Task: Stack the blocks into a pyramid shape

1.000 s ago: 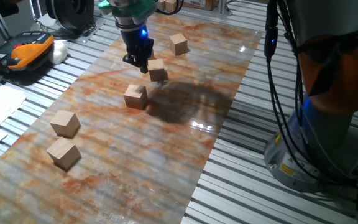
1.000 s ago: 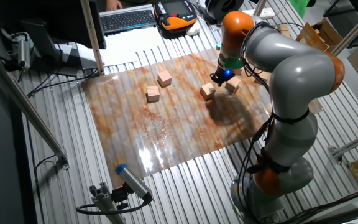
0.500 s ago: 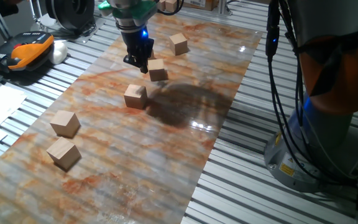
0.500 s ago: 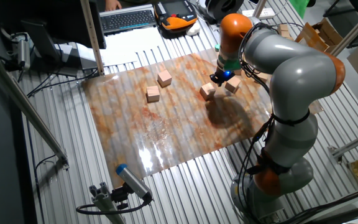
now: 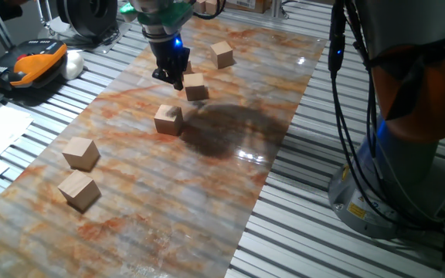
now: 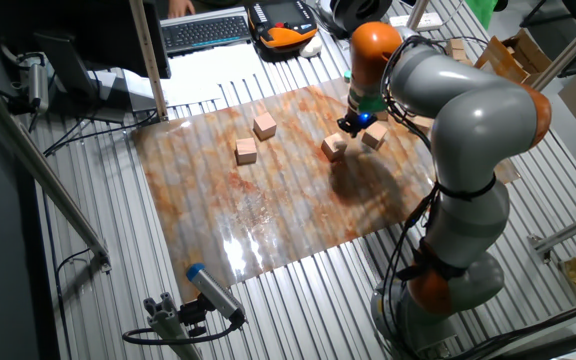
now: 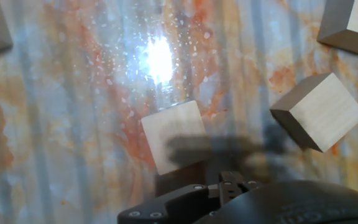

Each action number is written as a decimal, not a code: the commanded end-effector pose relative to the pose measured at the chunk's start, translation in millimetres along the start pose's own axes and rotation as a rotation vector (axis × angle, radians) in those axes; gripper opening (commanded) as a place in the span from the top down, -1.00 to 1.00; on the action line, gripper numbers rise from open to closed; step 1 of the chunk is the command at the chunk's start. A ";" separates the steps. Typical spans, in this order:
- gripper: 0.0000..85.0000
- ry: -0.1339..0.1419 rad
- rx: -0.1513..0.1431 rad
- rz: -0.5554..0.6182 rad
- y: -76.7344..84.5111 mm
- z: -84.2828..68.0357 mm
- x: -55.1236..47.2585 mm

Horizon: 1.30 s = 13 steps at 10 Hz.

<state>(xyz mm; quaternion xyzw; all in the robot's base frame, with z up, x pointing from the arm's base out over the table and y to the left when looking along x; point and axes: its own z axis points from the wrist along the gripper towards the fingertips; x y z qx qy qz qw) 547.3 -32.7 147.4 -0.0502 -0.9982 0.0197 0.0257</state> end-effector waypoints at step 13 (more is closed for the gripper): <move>1.00 0.042 0.029 -0.006 -25.5 11.4 -13.9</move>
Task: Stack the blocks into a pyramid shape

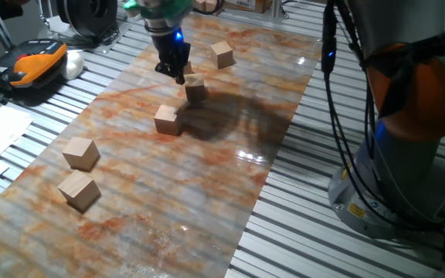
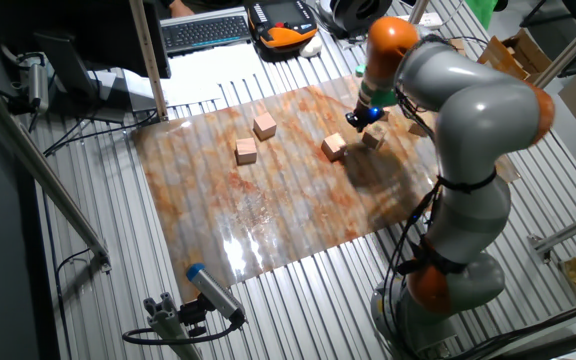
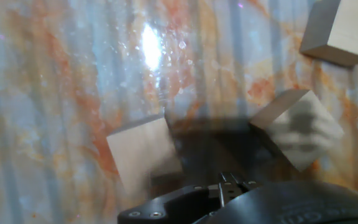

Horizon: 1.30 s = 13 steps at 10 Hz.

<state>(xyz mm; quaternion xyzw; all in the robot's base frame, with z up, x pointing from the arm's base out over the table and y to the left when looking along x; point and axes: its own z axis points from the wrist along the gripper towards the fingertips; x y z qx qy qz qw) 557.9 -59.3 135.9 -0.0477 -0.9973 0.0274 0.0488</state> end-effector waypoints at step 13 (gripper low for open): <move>1.00 -0.108 -0.011 -0.023 -22.2 23.4 -2.5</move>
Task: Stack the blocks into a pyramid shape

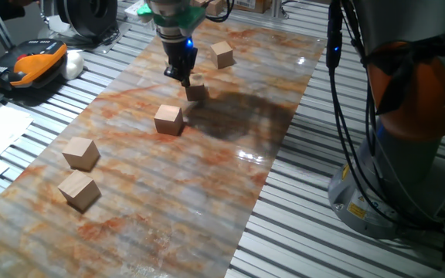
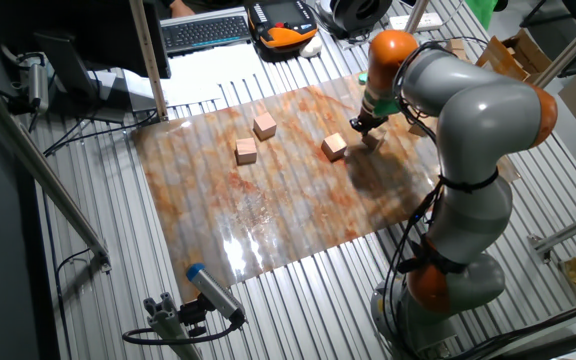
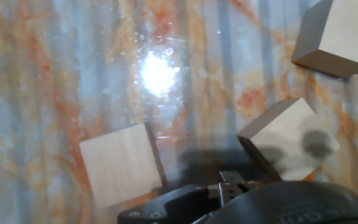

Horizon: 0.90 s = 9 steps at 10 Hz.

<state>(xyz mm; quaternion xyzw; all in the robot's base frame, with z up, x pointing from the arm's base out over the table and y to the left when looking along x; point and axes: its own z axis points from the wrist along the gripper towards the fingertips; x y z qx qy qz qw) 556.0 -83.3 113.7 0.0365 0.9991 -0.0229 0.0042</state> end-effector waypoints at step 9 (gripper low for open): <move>0.60 0.004 -0.010 0.080 -6.8 1.6 -2.2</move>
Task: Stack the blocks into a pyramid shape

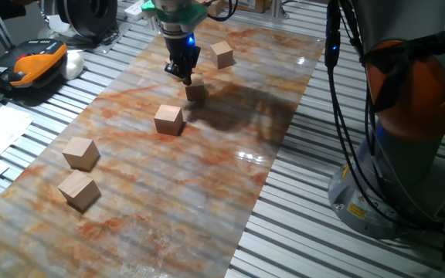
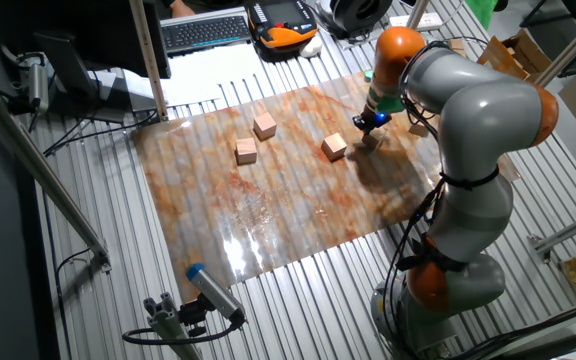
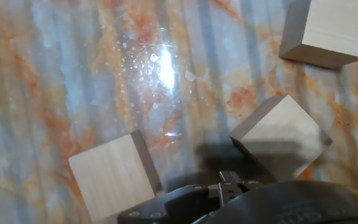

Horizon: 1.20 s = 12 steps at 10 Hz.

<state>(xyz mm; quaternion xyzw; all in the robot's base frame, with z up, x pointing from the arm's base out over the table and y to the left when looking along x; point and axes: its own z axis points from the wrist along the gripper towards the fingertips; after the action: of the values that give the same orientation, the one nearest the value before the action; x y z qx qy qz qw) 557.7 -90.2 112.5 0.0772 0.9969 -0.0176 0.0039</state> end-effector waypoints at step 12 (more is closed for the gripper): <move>-0.60 -0.044 0.055 0.239 -9.7 -1.8 3.9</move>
<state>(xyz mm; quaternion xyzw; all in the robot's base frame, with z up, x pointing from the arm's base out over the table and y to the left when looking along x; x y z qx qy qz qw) 552.2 -99.5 114.5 0.1878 0.9808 -0.0457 0.0260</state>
